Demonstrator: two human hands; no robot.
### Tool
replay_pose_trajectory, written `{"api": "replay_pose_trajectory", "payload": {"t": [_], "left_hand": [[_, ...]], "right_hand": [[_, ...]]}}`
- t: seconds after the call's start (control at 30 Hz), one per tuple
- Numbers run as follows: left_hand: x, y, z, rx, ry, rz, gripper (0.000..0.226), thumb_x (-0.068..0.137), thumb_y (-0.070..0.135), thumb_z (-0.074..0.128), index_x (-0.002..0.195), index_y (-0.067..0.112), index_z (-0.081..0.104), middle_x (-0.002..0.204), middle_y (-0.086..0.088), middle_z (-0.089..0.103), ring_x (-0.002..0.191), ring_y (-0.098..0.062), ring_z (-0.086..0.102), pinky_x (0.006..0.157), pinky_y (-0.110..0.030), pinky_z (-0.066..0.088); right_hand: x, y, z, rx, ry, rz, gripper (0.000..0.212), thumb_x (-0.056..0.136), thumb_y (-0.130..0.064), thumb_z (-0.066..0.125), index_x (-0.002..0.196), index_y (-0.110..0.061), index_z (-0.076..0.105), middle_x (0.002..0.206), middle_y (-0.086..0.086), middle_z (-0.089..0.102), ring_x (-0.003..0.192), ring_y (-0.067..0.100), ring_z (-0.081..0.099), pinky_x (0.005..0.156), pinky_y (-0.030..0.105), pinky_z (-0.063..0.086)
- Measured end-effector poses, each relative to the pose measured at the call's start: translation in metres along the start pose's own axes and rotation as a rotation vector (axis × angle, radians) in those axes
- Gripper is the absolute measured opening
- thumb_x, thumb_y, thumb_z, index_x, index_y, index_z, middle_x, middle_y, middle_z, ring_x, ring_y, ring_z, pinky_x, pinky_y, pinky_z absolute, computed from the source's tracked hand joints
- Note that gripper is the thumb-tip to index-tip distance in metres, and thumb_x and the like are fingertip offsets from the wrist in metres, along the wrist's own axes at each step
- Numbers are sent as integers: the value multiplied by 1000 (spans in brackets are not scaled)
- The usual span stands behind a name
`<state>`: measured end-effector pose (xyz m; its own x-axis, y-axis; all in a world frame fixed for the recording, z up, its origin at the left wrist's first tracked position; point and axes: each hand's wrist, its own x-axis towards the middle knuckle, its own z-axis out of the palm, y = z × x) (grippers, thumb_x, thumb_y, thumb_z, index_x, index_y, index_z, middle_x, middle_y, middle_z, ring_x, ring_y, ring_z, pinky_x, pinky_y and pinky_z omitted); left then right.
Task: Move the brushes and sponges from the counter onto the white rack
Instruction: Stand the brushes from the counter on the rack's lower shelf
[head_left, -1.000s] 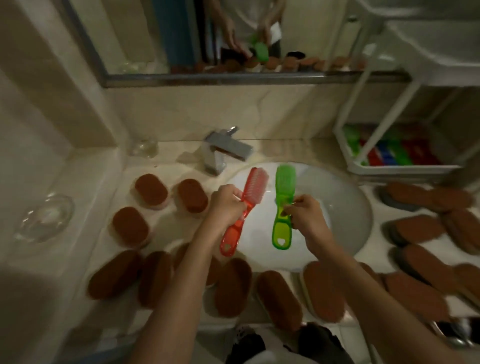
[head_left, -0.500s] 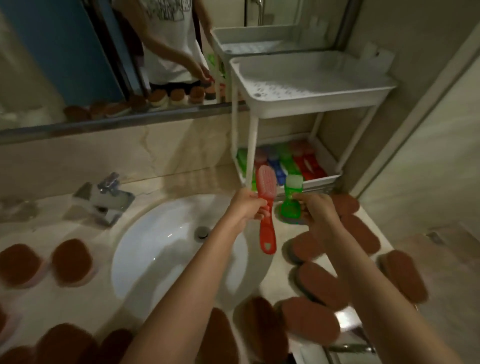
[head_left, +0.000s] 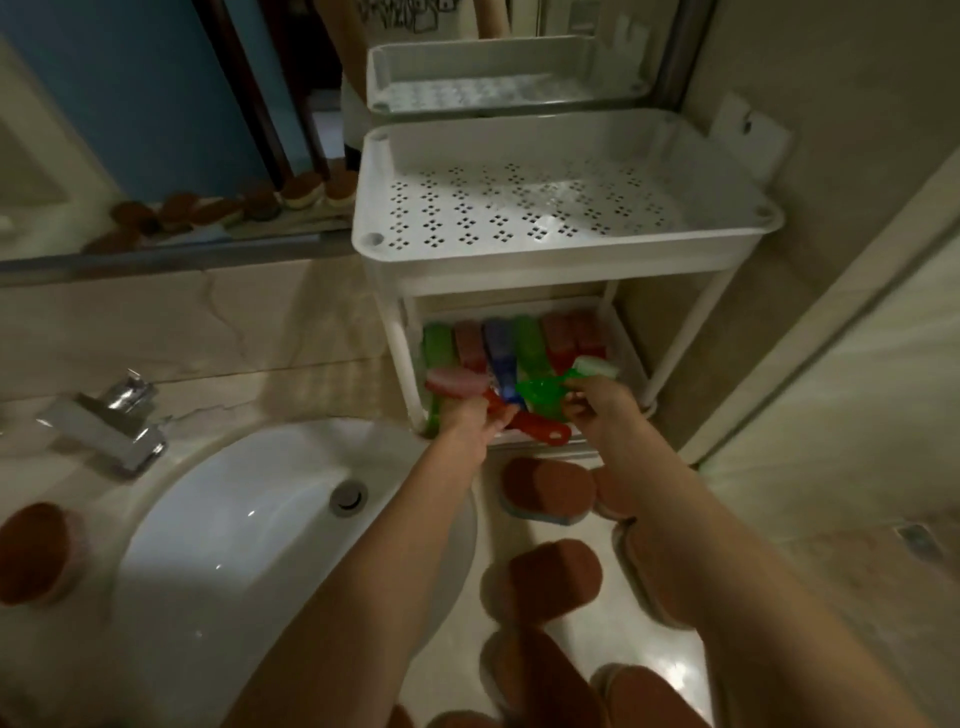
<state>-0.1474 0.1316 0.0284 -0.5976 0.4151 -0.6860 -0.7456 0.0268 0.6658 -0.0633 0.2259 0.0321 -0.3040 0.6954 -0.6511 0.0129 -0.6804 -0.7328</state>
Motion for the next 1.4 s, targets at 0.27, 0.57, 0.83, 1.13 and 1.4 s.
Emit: {"api": "replay_pose_trajectory", "payload": {"t": [0.27, 0.57, 0.83, 1.13, 1.4], "left_hand": [[13, -3, 15, -80, 145, -68, 39, 100, -3, 27, 137, -2, 40, 140, -25, 47, 129, -36, 47, 92, -45, 44], [7, 3, 7, -45, 73, -122, 37, 101, 0, 29, 135, -4, 43, 101, -21, 60, 129, -36, 48, 106, -44, 40], [7, -2, 7, 313, 219, 130, 18, 97, 10, 39, 103, 0, 53, 65, -10, 61, 34, -9, 55, 35, -15, 38], [24, 6, -12, 1766, 157, 636, 32, 97, 13, 34, 123, 10, 54, 126, -17, 55, 120, -33, 49, 104, -42, 32], [21, -3, -18, 1907, 140, 551, 34, 98, 15, 32, 126, 9, 50, 133, -18, 50, 123, -35, 48, 105, -44, 37]], "right_hand": [[27, -7, 12, 134, -32, 118, 23, 94, 9, 39, 76, -3, 45, 77, 12, 49, 37, 15, 59, 25, 13, 39], [36, 2, 19, 224, 146, 117, 25, 89, 11, 46, 110, -2, 53, 129, 22, 51, 69, 25, 53, 37, 23, 51], [22, 10, 20, -1, 109, 35, 25, 92, 2, 41, 69, -5, 46, 77, 13, 51, 62, 20, 51, 55, 26, 44], [28, 16, 1, -1595, -93, -713, 42, 92, -16, 48, 133, -13, 49, 146, 9, 42, 143, 28, 23, 114, 48, 22], [22, 16, -11, -1721, -94, -701, 39, 95, -19, 41, 132, -10, 48, 142, 11, 44, 140, 27, 26, 116, 50, 11]]}}
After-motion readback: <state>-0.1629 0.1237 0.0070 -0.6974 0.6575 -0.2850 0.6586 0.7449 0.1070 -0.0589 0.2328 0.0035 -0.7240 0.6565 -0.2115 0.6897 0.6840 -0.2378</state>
